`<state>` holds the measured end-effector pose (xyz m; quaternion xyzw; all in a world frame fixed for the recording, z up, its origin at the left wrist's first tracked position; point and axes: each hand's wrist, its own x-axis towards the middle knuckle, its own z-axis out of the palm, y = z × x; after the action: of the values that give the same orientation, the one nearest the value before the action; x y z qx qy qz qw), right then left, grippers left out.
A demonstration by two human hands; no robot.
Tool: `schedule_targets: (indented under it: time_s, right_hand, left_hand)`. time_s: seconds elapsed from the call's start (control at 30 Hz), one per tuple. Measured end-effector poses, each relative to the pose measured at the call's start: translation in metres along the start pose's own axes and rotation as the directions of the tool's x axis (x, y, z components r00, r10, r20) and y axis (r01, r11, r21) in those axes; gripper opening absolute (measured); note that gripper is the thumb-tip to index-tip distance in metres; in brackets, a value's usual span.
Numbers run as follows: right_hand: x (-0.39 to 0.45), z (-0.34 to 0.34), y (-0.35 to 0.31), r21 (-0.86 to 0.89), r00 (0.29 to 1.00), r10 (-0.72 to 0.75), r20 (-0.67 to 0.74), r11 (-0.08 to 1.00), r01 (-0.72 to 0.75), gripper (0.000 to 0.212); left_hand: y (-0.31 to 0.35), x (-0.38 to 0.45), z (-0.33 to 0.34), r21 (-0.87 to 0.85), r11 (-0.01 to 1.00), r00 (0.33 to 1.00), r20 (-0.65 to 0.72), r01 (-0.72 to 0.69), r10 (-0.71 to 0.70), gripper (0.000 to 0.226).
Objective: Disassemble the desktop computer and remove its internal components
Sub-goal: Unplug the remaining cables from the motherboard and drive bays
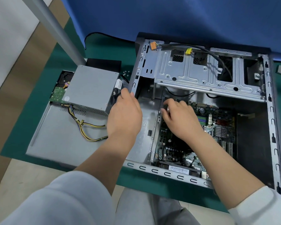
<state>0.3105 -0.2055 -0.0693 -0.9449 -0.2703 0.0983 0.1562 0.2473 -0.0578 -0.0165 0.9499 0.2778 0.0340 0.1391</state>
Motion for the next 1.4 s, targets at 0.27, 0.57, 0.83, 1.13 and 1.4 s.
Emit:
schedule_targets:
  time_s: [0.27, 0.57, 0.83, 1.13, 1.4]
  right_hand:
    - [0.0010, 0.0011, 0.0018, 0.067, 1.000, -0.013, -0.001, 0.998, 0.013, 0.019]
    - [0.0020, 0.0014, 0.0042, 0.070, 1.000, -0.004, -0.015, 0.998, 0.005, 0.023]
    - [0.0009, -0.0008, 0.0028, 0.032, 1.000, -0.029, -0.008, 0.999, 0.029, 0.022]
    - [0.0005, -0.0022, 0.0035, -0.006, 1.000, -0.015, 0.011, 1.000, 0.015, 0.023]
    - [0.0007, -0.0026, 0.0023, 0.012, 1.000, 0.000, 0.025, 1.000, 0.000, 0.023]
  left_hand:
    - [-0.0001, 0.0009, 0.0011, -0.020, 0.999, 1.000, -0.002, 0.026, -0.026, 0.032]
    - [-0.0017, 0.0018, 0.0018, -0.025, 0.999, 1.000, -0.011, 0.020, -0.021, 0.031]
    - [-0.0004, 0.0016, 0.0005, -0.023, 0.999, 1.000, 0.001, 0.027, -0.027, 0.032]
    - [-0.0001, 0.0006, 0.0009, -0.006, 1.000, 1.000, -0.011, 0.011, -0.011, 0.033]
    - [-0.0008, 0.0003, 0.0010, -0.008, 1.000, 1.000, -0.013, 0.003, -0.003, 0.031]
